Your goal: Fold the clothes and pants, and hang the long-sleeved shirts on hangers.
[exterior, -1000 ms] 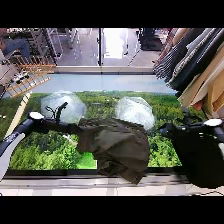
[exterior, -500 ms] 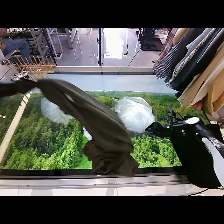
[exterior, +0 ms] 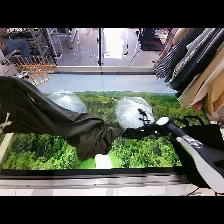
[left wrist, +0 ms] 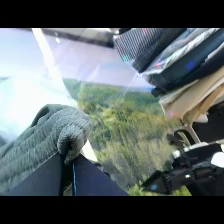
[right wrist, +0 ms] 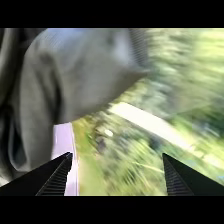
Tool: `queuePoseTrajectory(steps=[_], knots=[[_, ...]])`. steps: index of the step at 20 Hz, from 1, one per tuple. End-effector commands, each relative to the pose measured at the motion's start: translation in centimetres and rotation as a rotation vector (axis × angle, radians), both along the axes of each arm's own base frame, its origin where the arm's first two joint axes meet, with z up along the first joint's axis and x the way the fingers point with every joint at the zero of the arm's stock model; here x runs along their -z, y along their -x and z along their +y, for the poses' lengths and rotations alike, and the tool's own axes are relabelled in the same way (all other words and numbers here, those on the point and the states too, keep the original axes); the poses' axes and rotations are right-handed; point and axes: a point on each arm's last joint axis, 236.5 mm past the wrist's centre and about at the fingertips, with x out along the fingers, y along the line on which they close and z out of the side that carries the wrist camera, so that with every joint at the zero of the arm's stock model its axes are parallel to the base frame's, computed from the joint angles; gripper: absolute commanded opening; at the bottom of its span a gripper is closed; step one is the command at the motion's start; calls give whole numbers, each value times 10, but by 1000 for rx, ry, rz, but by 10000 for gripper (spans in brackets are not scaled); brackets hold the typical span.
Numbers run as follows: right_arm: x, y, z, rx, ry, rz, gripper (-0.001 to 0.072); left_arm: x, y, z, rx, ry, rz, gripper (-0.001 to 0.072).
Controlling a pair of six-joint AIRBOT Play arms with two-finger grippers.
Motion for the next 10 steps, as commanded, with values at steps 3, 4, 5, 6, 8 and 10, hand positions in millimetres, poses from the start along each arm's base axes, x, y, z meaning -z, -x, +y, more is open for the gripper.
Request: queuePoseTrajectory(steps=[3,4,5,6,8,10], knots=[[-7,-10,97,-135,21,-67,565,6,3,3,10,4,23,18],[2,-14,104,-140,64,-22,564,6,3,3,10,5,22,18],[13,-8,109,-171,109,39,556,5,3,3,10,5,22,18],[23,1,115,-213,145,100,467,4,3,2,13,11,17,18],[29,6,126,-277,177,119,31,-7,3,-3,27,46,-15,18],[5,-35,103,-223,284,-5,24,-32,-1,-1,12,107,-93,18]])
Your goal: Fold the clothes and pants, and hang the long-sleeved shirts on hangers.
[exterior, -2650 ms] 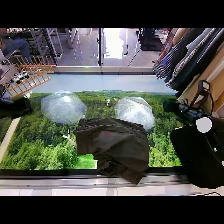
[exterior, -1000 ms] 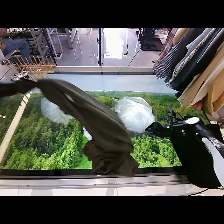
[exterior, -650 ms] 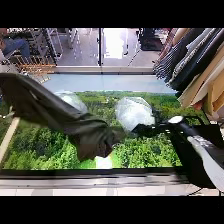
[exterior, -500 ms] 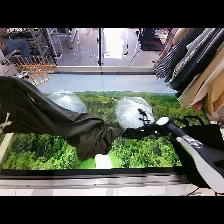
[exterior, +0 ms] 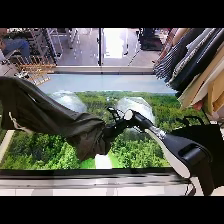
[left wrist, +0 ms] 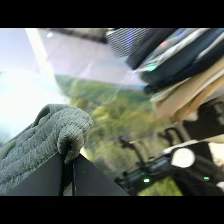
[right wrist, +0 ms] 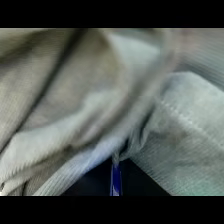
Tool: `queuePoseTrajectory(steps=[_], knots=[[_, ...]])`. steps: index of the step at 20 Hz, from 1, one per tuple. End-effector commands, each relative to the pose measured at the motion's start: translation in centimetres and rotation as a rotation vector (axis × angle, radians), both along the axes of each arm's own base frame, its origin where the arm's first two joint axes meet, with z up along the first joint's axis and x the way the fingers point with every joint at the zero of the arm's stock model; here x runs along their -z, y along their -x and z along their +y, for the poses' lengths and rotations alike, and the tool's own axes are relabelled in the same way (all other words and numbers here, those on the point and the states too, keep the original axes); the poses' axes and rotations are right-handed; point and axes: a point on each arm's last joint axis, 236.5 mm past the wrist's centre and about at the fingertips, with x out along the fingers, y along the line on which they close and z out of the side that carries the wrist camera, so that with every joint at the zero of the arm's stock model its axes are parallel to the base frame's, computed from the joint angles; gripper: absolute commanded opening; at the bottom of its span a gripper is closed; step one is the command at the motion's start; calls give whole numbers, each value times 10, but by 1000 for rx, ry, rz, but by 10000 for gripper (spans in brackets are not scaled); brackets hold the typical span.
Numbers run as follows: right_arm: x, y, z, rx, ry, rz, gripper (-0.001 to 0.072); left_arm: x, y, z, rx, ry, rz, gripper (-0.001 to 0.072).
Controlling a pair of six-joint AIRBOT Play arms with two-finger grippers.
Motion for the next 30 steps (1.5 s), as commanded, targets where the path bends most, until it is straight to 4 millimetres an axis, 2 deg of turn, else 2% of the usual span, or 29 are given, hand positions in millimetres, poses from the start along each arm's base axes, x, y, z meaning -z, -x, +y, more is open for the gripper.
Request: queuePoseTrajectory(steps=[1,2,3,4,5,6,7,8,9,10,11,12,14,16,17,18,20,21,23,26,27,28,30], knots=[[-37,-56,-40,52,200,-174,24,-43,-7,6,-42,99,-136,17],[-84,-91,-77,119,267,-309,24,-68,-11,16,-87,157,-203,17],[-147,-122,-119,209,309,-459,24,-96,-11,24,-119,213,-283,17],[-214,-141,-157,295,320,-604,24,-127,-5,30,-135,269,-368,17],[-287,-148,-196,394,306,-744,24,-159,5,35,-140,318,-455,17],[-345,-141,-226,471,288,-847,23,-183,16,41,-150,335,-524,17],[-391,-126,-256,536,283,-927,23,-199,26,50,-178,314,-569,18],[-414,-107,-277,580,288,-958,24,-202,32,63,-220,262,-583,17],[-422,-90,-291,604,295,-950,24,-193,34,82,-285,196,-561,18],[-415,-74,-298,596,317,-912,24,-171,32,107,-370,107,-498,18],[-397,-62,-302,566,356,-852,24,-141,29,137,-464,19,-398,17],[-374,-52,-302,534,385,-770,24,-103,27,165,-553,-56,-266,18],[-316,-34,-300,456,437,-585,24,-14,37,217,-681,-217,36,17],[-262,-23,-301,418,474,-461,23,54,51,247,-738,-253,235,18],[-243,-22,-306,432,493,-452,23,75,51,255,-748,-220,272,17],[-233,-26,-315,472,516,-482,22,92,48,261,-751,-179,291,17],[-231,-38,-345,598,563,-566,22,108,38,265,-734,-110,300,17],[-234,-42,-351,637,545,-575,22,110,33,264,-723,-84,289,17],[-234,-42,-346,646,507,-565,22,108,26,264,-713,-74,263,17],[-214,-21,-327,586,494,-453,24,109,31,267,-719,-79,266,17],[-198,-9,-313,550,473,-386,24,112,35,270,-725,-90,279,18],[-179,5,-290,482,425,-317,25,119,40,273,-729,-113,308,18],[-133,48,-216,309,235,-144,26,137,53,277,-723,-186,384,17]])
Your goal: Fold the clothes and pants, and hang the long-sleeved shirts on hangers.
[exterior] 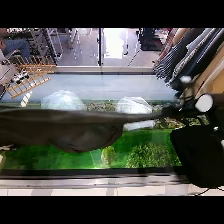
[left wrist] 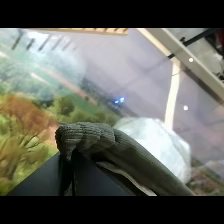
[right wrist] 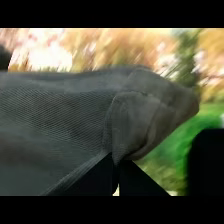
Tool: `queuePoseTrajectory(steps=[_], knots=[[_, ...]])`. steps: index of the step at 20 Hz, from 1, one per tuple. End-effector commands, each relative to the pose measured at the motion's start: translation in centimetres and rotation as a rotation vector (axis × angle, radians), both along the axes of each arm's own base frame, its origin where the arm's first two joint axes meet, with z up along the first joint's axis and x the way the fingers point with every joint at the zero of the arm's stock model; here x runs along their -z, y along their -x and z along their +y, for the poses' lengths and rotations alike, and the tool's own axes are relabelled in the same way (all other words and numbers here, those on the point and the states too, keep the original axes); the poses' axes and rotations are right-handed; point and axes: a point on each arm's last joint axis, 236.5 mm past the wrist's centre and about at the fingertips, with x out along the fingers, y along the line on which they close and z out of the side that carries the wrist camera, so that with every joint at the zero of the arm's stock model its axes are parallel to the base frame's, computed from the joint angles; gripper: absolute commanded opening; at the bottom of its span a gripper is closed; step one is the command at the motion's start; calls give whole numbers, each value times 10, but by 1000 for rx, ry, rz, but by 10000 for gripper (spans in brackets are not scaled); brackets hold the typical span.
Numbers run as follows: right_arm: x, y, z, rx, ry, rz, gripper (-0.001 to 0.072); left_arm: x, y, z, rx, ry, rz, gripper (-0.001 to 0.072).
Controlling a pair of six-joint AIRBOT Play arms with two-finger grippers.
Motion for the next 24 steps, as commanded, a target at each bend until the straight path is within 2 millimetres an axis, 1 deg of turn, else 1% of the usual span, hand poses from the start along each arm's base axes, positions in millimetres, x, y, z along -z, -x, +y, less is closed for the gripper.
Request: queuePoseTrajectory(steps=[1,2,3,4,5,6,7,8,9,10,11,13,15,17,18,19,20,21,24], knots=[[63,78,115,-237,-326,270,101,26,18,3,38,-54,129,17],[83,105,137,-289,-371,344,382,29,19,-1,72,-69,140,17],[103,123,144,-303,-361,391,461,32,19,-1,88,-78,144,18],[114,121,138,-274,-338,371,460,33,19,-1,92,-80,145,18],[116,104,126,-217,-320,311,463,35,19,0,91,-78,146,18],[113,78,107,-120,-320,225,468,36,18,1,91,-75,147,18],[108,49,81,-8,-335,134,466,38,18,1,91,-73,148,18],[111,31,55,92,-362,102,466,38,18,1,91,-70,148,18],[122,26,38,138,-386,116,466,39,17,1,92,-69,149,18],[135,22,28,156,-419,141,461,39,17,1,92,-68,147,18],[148,17,27,139,-464,153,421,37,15,0,94,-62,136,18],[167,-1,34,105,-542,165,407,33,12,-3,99,-50,110,19],[183,-20,30,100,-542,184,406,30,10,-5,102,-43,96,18],[182,-41,23,85,-520,161,406,30,9,-5,102,-42,94,19],[176,-51,19,73,-504,139,405,29,9,-5,103,-41,93,19],[170,-57,19,62,-501,125,405,29,9,-6,103,-41,93,18],[164,-60,19,51,-503,118,405,29,9,-5,103,-41,93,19],[161,-57,22,39,-512,130,404,29,9,-5,103,-41,93,18],[168,-33,33,-16,-535,236,394,29,9,-5,103,-41,93,19]])
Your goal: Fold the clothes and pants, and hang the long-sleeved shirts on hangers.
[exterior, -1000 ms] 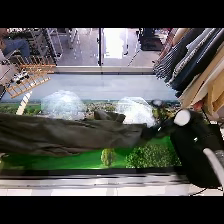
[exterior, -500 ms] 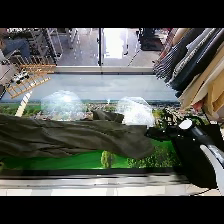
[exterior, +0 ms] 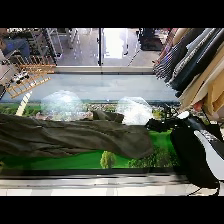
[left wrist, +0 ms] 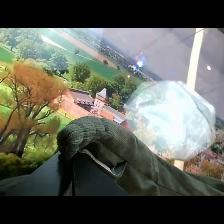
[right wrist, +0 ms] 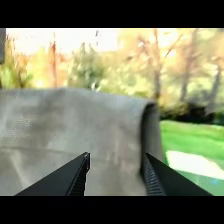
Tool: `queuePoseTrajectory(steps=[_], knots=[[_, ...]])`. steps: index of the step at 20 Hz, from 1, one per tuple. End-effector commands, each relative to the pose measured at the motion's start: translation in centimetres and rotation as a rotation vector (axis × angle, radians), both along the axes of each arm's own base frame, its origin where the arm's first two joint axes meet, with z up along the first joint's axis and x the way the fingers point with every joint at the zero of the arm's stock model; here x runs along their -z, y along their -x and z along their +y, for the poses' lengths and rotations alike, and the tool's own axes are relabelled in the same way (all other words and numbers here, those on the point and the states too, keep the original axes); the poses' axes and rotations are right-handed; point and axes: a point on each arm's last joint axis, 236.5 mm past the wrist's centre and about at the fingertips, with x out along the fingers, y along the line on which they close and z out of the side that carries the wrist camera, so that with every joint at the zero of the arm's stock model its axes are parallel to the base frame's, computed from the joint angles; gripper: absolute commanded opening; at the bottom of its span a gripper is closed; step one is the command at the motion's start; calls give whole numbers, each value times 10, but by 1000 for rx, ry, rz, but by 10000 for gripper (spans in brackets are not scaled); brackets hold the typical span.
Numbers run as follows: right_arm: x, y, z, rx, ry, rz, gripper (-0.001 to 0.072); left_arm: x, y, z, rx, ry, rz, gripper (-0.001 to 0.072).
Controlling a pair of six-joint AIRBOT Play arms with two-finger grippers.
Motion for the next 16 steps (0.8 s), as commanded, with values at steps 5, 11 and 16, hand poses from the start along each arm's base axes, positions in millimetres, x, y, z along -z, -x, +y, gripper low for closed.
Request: queuePoseTrajectory(steps=[5,11,16], knots=[[26,31,21,-141,2,134,358,-1,-1,-1,1,3,-6,19],[2,0,16,-133,69,7,27,-23,-14,-9,9,51,-114,19],[-24,5,5,-142,84,3,363,-33,-20,-14,18,78,-161,19]])
